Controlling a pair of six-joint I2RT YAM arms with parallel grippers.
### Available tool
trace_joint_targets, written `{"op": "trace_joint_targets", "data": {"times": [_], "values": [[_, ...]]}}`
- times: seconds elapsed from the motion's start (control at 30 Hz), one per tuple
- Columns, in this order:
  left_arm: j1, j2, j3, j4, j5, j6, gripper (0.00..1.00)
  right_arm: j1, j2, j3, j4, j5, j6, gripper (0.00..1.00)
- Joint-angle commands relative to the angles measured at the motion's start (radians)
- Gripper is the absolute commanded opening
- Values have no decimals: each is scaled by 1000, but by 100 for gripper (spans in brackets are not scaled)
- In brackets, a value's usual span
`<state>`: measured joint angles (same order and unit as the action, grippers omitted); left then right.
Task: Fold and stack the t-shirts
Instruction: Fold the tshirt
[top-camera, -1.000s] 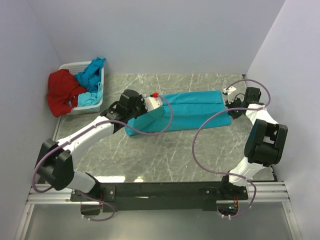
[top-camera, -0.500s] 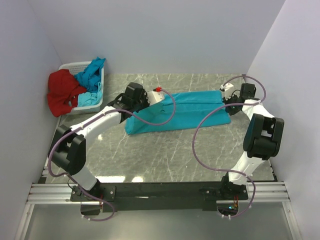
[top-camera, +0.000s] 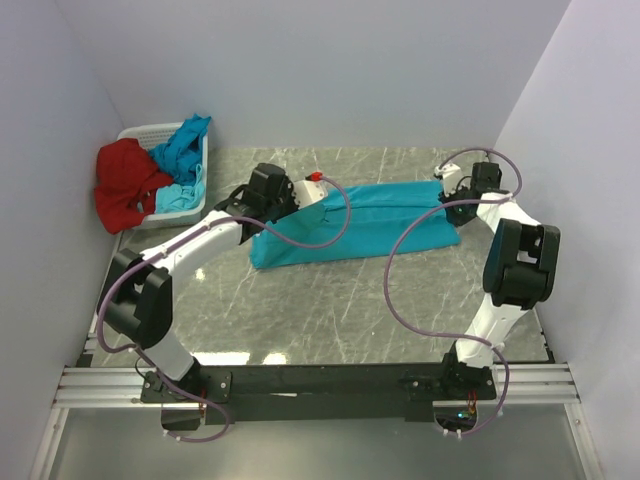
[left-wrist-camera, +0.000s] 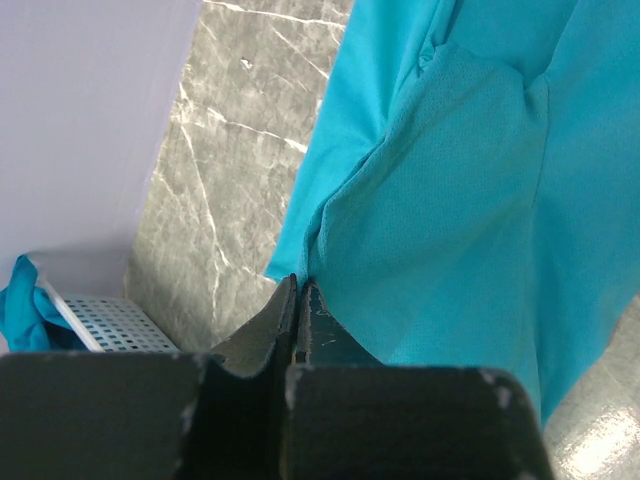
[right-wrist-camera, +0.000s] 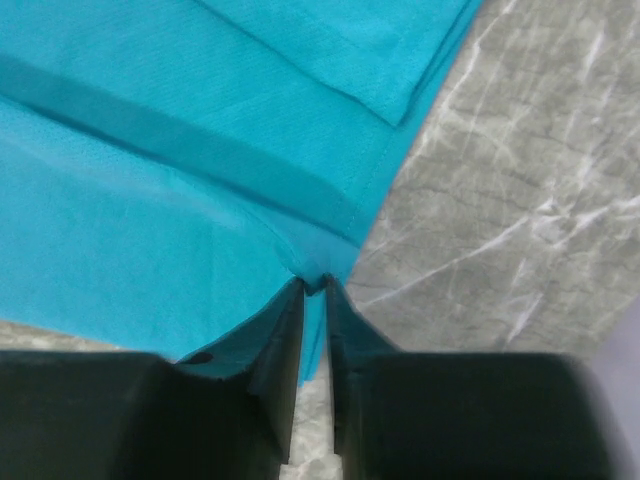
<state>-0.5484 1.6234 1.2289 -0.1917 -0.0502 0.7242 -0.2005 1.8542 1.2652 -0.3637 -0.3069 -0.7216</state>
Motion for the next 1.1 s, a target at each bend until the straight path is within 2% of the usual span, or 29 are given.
{"op": "trace_joint_targets", "data": {"times": [0.0, 0.03, 0.07, 0.13, 0.47, 1.07], "values": [[5, 26, 55, 18, 16, 24, 0, 13, 4, 49, 49, 78, 80, 24], [5, 30, 61, 20, 16, 27, 0, 13, -9, 45, 61, 87, 102, 30], [7, 42, 66, 20, 16, 29, 0, 13, -18, 39, 74, 98, 129, 41], [7, 58, 90, 12, 15, 32, 0, 13, -53, 16, 115, 104, 155, 52], [24, 133, 162, -8, 12, 49, 0, 9, -135, -24, 106, -40, 220, 54], [38, 279, 299, -26, -13, 78, 0, -27, -147, -52, 98, -112, 217, 55]]}}
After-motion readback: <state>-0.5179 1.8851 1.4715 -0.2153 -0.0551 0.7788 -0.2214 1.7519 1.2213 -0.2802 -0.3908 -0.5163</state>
